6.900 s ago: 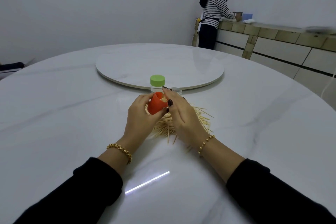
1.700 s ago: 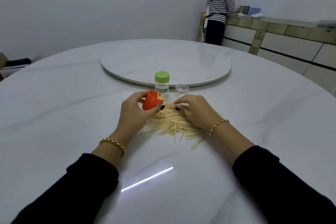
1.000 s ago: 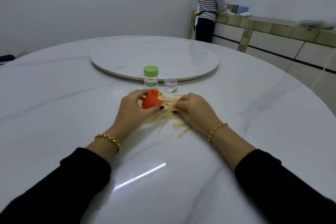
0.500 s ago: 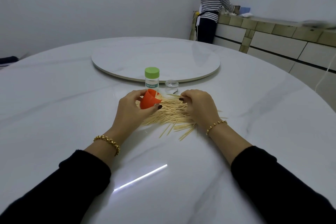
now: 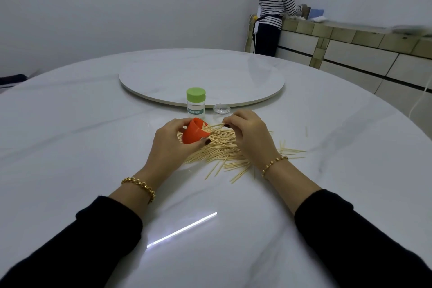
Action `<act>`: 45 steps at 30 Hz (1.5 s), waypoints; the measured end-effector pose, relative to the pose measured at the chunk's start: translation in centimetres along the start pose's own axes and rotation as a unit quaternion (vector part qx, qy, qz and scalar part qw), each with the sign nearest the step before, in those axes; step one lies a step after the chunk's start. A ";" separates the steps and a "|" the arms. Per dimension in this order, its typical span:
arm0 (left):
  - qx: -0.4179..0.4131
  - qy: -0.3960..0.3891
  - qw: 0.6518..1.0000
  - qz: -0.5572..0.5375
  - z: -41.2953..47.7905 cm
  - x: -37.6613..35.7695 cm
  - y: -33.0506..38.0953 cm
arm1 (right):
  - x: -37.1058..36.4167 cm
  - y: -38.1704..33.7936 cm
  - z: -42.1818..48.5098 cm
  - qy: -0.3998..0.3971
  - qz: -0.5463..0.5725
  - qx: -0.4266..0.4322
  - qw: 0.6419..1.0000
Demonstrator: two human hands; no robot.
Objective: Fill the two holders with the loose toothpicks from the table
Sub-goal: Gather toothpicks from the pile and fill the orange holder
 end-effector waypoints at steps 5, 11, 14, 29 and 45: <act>-0.013 -0.005 1.000 -0.005 -0.1 -0.4 0.2 | -0.9 -2.1 0.4 0.006 -0.025 0.062 0.998; -0.008 -0.007 1.000 0.000 0.0 -0.4 0.0 | -1.7 -4.2 0.9 -0.018 -0.016 0.095 0.995; -0.011 -0.005 1.000 0.000 0.0 -0.4 0.0 | -1.7 -4.7 1.1 -0.028 0.004 0.090 0.996; 0.006 -0.008 1.000 -0.005 -0.2 -0.3 0.3 | -1.3 1.4 -0.4 -0.082 0.123 -0.120 0.982; 0.021 -0.014 0.998 -0.051 -1.5 -5.3 2.3 | 2.6 18.4 -8.6 -0.215 -0.066 -0.350 0.909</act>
Point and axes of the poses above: each hand's wrist, its own z-axis towards the middle knuckle, its own x-axis out of the back of the hand, y = z × x, the point moved 9 cm from there along z, towards the middle knuckle, and after that the axes turned 15 degrees about -z, right-handed, at the moved point
